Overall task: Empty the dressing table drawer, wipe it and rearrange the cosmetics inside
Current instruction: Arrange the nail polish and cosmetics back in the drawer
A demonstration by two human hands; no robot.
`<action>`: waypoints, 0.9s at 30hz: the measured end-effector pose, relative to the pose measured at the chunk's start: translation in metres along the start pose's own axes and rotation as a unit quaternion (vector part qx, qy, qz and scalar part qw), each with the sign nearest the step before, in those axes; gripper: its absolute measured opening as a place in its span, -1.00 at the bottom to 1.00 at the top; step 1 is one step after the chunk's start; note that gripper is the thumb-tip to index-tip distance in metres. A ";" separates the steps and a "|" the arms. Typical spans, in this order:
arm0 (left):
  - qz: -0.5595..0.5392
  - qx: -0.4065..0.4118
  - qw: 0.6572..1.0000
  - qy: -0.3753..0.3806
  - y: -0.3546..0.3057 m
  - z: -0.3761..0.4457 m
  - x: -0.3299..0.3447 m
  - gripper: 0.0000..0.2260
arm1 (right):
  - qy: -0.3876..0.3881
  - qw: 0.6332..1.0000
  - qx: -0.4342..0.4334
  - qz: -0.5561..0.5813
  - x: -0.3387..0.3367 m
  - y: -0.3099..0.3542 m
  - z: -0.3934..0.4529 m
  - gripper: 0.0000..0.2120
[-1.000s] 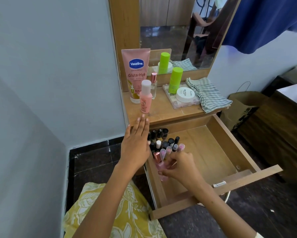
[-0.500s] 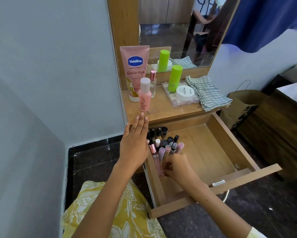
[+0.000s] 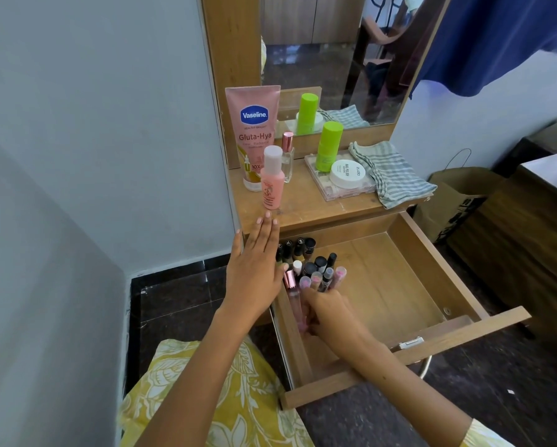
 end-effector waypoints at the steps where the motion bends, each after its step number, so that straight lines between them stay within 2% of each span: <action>1: -0.008 0.002 1.000 -0.010 0.000 0.000 0.000 -0.38 | 0.002 1.000 -0.001 0.004 0.001 0.000 0.000 -0.71; 3: -0.018 0.016 0.998 -0.057 -0.004 -0.003 -0.004 -0.44 | 0.002 1.000 -0.004 0.013 0.000 0.001 0.000 -0.82; 6: -0.045 0.031 0.984 -0.171 -0.014 -0.021 -0.012 -0.60 | 0.003 1.000 -0.004 0.014 0.000 0.001 0.000 -0.88; 8: -0.041 0.029 0.979 -0.199 -0.020 -0.032 -0.012 -0.65 | 0.007 1.000 -0.002 0.012 0.002 0.000 0.001 -0.88; 15: -0.035 0.008 0.988 -0.151 -0.018 -0.036 0.001 -0.78 | 0.003 1.000 -0.002 0.008 -0.001 0.002 0.000 -0.90; 20: -0.088 0.014 0.985 -0.148 -0.012 -0.040 0.002 -0.86 | 0.037 0.998 0.035 0.048 0.001 -0.005 0.001 -0.93; 23: -0.145 0.026 0.978 -0.148 -0.012 -0.044 0.001 -0.86 | 0.051 0.982 0.103 0.153 0.001 -0.017 -0.002 -0.70; 27: -0.200 0.049 0.967 -0.150 -0.017 -0.049 -0.002 -0.88 | 0.058 0.964 0.158 0.205 0.003 -0.027 -0.004 -0.67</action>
Point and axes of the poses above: each hand's wrist, its own z-axis towards the middle knuckle, its own x-axis out of the palm, y = z × x, the point moved 6 cm from there along z, towards the middle knuckle, and after that the axes turned 7 degrees about x, right-handed, at the moved point
